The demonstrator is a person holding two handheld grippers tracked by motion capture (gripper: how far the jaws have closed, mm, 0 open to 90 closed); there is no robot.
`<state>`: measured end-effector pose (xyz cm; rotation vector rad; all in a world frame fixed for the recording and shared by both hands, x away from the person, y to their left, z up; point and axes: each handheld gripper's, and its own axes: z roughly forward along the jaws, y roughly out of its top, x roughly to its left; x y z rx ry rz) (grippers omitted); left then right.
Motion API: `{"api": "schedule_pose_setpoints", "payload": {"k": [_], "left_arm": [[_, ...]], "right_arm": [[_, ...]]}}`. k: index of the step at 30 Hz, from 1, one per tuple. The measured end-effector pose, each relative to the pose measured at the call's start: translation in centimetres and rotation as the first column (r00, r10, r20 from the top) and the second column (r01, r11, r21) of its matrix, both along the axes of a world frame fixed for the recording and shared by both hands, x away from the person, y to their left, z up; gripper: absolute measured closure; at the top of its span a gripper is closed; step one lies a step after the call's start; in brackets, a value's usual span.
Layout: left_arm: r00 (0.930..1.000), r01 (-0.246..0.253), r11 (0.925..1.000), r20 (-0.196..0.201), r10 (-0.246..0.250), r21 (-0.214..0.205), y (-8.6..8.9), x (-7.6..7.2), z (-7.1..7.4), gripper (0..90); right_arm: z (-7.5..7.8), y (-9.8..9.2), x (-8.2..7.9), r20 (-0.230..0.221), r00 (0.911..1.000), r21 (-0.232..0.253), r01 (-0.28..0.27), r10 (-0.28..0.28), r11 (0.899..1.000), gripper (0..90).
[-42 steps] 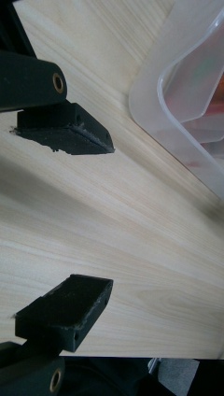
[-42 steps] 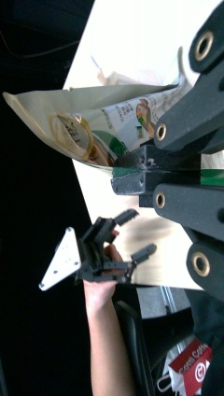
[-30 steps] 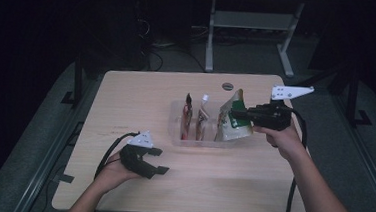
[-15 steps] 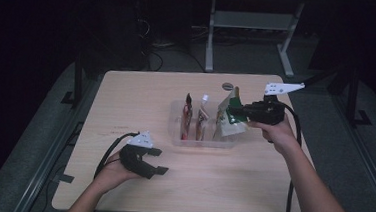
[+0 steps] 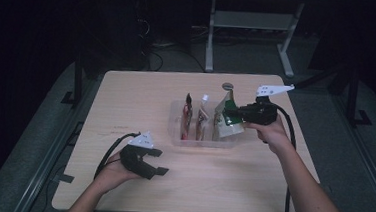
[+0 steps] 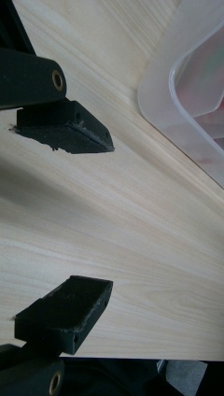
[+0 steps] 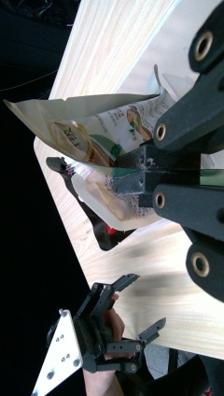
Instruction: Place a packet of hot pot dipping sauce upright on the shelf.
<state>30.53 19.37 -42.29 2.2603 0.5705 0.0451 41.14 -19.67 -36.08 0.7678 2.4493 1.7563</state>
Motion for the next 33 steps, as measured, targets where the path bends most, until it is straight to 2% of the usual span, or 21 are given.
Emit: {"api": "schedule_pose_setpoints", "payload": {"k": [13, 20, 25, 33], "left_arm": [[1.0000, 0.002, 1.0000, -0.004, -0.002, 0.002, -0.03, -0.05, -0.03, 27.6], [1.0000, 0.005, 0.9999, -0.005, -0.005, 0.009, -0.09, -0.08, -0.06, 27.6], [1.0000, 0.005, 0.9999, -0.007, -0.005, 0.009, -0.13, -0.06, -0.10, 27.6], [0.9999, 0.008, 0.9999, -0.009, -0.008, 0.011, -0.21, -0.08, -0.16, 27.6]], "right_arm": [[-0.51, 0.53, 0.31, -0.008, 1.0000, -0.010, 0.003, -0.003, 1.000, 89.7], [-0.46, 0.67, 0.21, 0.000, 0.9999, -0.028, 0.011, -0.011, 1.000, 85.8], [-0.25, 0.66, 0.03, 0.013, 0.9998, -0.035, 0.013, -0.012, 0.999, 78.6], [-0.13, 0.39, -0.07, 0.016, 0.9988, -0.043, 0.048, -0.047, 0.998, 67.0]]}}
